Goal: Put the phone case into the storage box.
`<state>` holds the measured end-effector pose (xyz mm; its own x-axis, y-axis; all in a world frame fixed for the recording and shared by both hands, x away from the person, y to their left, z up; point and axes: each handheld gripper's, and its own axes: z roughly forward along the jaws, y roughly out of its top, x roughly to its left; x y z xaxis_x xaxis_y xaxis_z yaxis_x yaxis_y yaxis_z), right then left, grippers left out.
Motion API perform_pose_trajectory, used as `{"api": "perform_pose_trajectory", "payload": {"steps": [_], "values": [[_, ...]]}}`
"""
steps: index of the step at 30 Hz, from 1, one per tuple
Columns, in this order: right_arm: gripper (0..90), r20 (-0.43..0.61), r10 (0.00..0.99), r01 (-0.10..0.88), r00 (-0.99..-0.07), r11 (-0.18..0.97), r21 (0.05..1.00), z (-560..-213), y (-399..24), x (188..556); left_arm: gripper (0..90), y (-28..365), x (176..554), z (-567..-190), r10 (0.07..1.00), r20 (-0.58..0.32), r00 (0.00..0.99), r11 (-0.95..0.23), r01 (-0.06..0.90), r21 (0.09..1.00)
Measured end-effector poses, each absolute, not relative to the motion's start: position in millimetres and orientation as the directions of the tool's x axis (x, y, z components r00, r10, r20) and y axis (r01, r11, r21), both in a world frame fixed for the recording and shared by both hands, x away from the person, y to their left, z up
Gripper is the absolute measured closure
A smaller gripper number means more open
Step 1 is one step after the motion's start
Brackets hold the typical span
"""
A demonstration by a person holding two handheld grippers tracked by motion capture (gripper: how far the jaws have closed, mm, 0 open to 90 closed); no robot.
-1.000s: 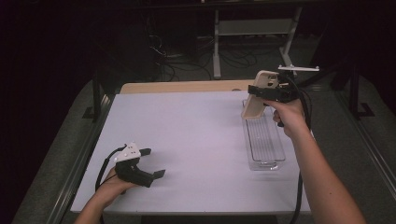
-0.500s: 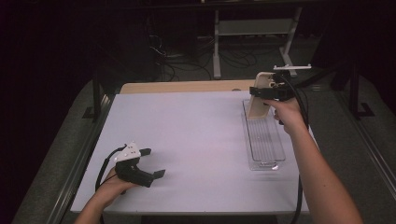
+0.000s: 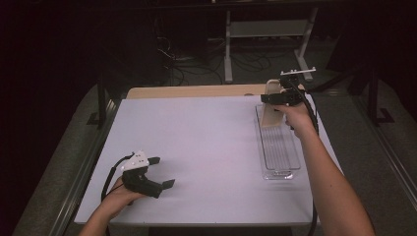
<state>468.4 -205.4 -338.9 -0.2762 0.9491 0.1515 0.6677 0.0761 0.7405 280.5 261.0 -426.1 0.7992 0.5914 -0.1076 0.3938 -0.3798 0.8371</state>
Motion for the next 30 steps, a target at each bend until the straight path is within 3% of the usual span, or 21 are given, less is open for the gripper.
{"api": "perform_pose_trajectory", "payload": {"steps": [30], "values": [[9.9,0.071,0.973,0.760,-0.218,0.124,0.639,-364,-188,503,0.0,260,279,-426,0.579,-0.110,0.808,-0.389,0.392,0.833]]}}
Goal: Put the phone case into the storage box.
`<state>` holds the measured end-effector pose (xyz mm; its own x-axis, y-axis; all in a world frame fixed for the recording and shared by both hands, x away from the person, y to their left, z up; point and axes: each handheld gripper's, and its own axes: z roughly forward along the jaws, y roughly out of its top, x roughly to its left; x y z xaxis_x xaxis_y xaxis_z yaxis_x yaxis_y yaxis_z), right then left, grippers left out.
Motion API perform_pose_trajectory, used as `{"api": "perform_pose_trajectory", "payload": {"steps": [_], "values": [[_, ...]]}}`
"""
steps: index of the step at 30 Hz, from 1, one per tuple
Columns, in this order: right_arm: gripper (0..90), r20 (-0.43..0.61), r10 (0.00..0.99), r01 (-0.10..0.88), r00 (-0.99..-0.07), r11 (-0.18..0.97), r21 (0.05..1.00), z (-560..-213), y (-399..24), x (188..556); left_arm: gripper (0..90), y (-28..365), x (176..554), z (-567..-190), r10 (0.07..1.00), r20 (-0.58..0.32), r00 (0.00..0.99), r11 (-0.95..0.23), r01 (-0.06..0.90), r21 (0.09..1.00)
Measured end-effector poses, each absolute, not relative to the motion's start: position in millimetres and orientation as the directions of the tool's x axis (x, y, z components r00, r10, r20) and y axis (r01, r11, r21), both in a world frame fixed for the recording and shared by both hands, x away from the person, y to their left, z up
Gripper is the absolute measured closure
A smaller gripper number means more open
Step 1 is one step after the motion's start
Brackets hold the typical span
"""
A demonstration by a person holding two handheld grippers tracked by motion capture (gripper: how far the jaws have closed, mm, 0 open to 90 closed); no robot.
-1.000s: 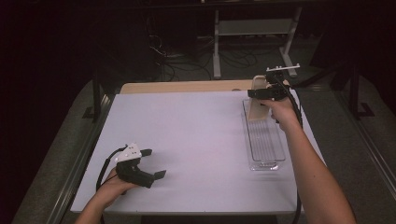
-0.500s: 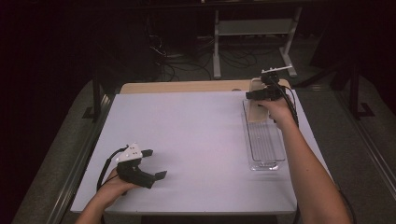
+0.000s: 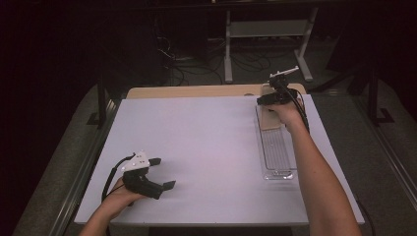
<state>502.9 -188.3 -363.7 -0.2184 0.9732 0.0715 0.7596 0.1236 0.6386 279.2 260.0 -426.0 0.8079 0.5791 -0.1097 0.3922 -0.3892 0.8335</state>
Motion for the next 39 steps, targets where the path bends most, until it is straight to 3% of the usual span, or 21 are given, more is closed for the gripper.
{"api": "perform_pose_trajectory", "payload": {"steps": [16,39], "values": [[9.3,0.038,0.980,0.769,-0.195,0.129,0.626,-371,-185,516,0.0,260,279,-426,0.575,-0.110,0.810,-0.391,0.391,0.833],[7.5,0.071,0.983,0.771,-0.169,0.087,0.631,-385,-186,524,0.0,258,279,-427,0.573,-0.108,0.813,-0.390,0.386,0.836]]}}
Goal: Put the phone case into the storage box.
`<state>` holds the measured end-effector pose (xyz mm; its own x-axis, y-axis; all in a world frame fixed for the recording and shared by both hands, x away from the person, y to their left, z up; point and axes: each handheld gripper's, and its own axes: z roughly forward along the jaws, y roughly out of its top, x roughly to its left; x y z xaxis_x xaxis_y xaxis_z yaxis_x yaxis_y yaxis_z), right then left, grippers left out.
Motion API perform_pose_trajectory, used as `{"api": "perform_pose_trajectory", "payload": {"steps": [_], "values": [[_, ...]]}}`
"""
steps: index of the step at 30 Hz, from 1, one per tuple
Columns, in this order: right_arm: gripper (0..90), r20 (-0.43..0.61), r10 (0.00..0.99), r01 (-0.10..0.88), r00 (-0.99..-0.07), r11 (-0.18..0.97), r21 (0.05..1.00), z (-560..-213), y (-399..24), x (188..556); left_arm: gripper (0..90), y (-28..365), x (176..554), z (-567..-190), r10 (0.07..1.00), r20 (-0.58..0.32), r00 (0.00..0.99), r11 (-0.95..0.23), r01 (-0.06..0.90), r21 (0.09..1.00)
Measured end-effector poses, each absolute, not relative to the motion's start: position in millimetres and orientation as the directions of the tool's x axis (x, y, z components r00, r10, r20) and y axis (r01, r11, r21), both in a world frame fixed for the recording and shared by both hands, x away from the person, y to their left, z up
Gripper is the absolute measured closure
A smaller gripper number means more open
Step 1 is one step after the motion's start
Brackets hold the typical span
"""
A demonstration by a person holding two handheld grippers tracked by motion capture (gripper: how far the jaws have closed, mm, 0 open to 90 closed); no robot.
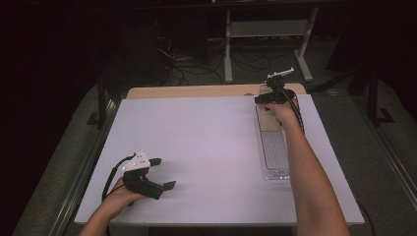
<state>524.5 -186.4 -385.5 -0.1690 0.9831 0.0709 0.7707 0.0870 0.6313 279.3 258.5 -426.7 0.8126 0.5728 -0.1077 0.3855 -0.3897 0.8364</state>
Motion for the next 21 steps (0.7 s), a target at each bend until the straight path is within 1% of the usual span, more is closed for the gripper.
{"api": "perform_pose_trajectory", "payload": {"steps": [21], "values": [[5.4,0.074,0.984,0.763,-0.163,0.078,0.642,-384.5,-187.4,524.2,0.0,258.2,279.3,-426.6,0.573,-0.109,0.812,-0.386,0.385,0.838]]}}
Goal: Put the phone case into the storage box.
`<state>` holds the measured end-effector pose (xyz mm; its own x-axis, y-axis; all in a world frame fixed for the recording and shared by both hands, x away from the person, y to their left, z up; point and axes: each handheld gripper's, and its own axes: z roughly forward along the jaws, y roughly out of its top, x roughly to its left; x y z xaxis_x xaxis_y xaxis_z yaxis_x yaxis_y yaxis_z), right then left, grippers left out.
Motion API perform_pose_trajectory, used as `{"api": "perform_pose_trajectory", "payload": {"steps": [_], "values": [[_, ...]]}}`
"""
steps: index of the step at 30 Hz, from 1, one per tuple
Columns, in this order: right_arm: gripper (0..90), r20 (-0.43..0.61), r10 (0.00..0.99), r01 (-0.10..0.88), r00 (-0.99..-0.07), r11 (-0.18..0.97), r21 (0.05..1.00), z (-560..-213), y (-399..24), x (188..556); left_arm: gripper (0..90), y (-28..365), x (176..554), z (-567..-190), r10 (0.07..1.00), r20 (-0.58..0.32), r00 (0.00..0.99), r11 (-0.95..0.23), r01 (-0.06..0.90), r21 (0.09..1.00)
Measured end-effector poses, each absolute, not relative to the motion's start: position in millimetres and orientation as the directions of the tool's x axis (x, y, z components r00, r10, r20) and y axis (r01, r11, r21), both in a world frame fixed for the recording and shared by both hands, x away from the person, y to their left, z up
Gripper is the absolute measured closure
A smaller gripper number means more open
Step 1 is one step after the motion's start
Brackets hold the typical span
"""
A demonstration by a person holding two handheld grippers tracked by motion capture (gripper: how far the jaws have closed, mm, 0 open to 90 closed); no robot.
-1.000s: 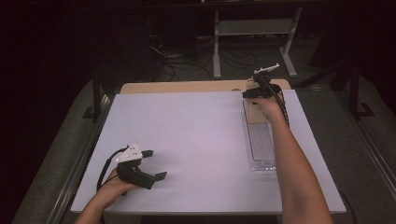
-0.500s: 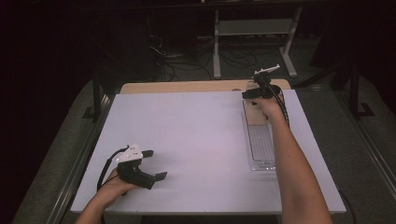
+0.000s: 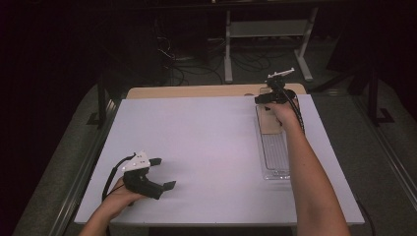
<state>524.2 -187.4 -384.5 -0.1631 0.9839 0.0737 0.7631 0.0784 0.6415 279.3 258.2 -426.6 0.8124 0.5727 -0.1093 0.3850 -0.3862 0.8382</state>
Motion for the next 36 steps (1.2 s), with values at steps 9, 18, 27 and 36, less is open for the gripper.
{"api": "perform_pose_trajectory", "payload": {"steps": [9,18,27,36], "values": [[3.2,0.094,0.982,0.750,-0.165,0.062,0.659,-378,-191,522,0.0,258,279,-427,0.571,-0.106,0.814,-0.388,0.381,0.839],[3.5,0.109,0.975,0.718,-0.193,0.065,0.693,-360,-192,512,0.0,258,280,-427,0.570,-0.104,0.815,-0.391,0.381,0.838],[1.9,0.112,0.965,0.727,-0.238,0.100,0.679,-351,-195,495,0.0,259,280,-425,0.569,-0.109,0.815,-0.393,0.387,0.834],[1.9,0.110,0.936,0.674,-0.335,0.156,0.722,-342,-198,468,0.0,258,279,-424,0.557,-0.108,0.824,-0.415,0.389,0.823]]}}
